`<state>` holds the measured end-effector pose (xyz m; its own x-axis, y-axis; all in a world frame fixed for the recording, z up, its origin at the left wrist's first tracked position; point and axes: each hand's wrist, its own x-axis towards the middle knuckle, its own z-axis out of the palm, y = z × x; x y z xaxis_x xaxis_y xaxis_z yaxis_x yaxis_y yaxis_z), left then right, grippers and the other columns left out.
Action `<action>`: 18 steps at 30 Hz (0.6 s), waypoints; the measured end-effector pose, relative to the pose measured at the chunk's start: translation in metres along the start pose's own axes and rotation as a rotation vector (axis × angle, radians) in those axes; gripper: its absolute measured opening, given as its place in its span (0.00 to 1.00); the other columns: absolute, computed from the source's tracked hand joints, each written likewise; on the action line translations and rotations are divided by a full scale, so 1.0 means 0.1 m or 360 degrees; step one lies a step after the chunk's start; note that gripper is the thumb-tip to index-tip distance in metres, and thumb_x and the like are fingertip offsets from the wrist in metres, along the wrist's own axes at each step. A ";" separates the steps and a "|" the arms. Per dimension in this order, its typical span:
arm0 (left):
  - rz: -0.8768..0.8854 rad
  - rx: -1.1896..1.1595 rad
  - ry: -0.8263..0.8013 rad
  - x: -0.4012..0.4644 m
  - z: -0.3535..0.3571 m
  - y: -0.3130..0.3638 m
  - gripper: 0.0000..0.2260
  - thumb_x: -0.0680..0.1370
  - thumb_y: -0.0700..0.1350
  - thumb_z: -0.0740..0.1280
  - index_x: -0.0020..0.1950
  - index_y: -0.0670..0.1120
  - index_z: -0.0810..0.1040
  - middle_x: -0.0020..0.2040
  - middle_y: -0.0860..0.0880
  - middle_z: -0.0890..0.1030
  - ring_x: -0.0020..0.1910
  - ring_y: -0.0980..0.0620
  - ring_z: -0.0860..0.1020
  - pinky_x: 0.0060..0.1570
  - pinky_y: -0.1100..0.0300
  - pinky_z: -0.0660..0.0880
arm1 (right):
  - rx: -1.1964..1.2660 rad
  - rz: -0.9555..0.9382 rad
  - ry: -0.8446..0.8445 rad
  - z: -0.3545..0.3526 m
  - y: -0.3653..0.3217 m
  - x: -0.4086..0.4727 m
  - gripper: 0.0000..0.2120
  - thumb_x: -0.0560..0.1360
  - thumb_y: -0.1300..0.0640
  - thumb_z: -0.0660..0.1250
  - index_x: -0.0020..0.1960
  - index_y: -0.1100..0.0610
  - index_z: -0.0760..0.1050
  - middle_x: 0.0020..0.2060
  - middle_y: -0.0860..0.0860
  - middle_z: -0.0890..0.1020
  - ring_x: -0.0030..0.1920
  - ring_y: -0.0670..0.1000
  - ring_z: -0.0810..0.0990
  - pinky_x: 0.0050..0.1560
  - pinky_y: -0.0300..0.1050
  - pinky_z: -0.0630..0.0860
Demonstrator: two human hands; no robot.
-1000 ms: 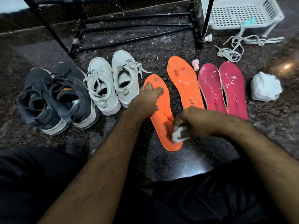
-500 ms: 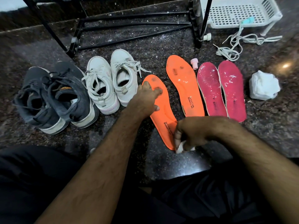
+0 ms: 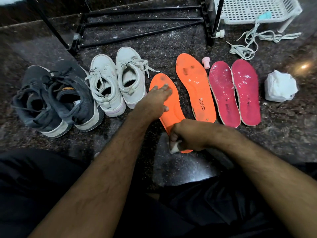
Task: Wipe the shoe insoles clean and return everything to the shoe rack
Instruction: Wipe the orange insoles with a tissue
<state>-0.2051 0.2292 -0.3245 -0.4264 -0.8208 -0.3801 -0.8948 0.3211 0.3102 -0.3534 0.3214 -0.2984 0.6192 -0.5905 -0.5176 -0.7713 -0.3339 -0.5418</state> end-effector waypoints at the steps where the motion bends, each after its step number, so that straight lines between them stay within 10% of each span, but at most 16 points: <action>1: 0.0000 0.0006 0.0004 0.00 0.01 0.00 0.34 0.80 0.42 0.69 0.81 0.48 0.56 0.82 0.49 0.51 0.81 0.40 0.49 0.78 0.51 0.49 | -0.0013 0.0041 -0.0111 -0.06 0.02 -0.08 0.10 0.72 0.59 0.73 0.51 0.48 0.85 0.46 0.44 0.86 0.47 0.44 0.83 0.52 0.41 0.79; 8: -0.0001 0.0020 0.0070 0.02 0.06 -0.05 0.34 0.79 0.44 0.69 0.81 0.51 0.55 0.82 0.54 0.53 0.81 0.44 0.51 0.78 0.48 0.55 | -0.0108 0.0080 0.0677 -0.36 0.25 -0.18 0.09 0.76 0.59 0.70 0.55 0.56 0.83 0.51 0.54 0.82 0.51 0.55 0.80 0.51 0.39 0.70; 18: 0.0005 0.0022 0.0017 0.03 0.07 -0.05 0.34 0.80 0.43 0.68 0.82 0.49 0.54 0.82 0.52 0.51 0.81 0.42 0.49 0.78 0.49 0.51 | -0.0001 0.0162 -0.0230 -0.15 0.04 -0.34 0.12 0.70 0.64 0.67 0.48 0.50 0.82 0.42 0.44 0.85 0.41 0.42 0.81 0.45 0.36 0.77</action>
<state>-0.2033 0.2282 -0.3330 -0.4276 -0.8249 -0.3698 -0.8953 0.3299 0.2993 -0.3795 0.3294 -0.2728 0.5526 -0.5098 -0.6594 -0.8312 -0.2785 -0.4813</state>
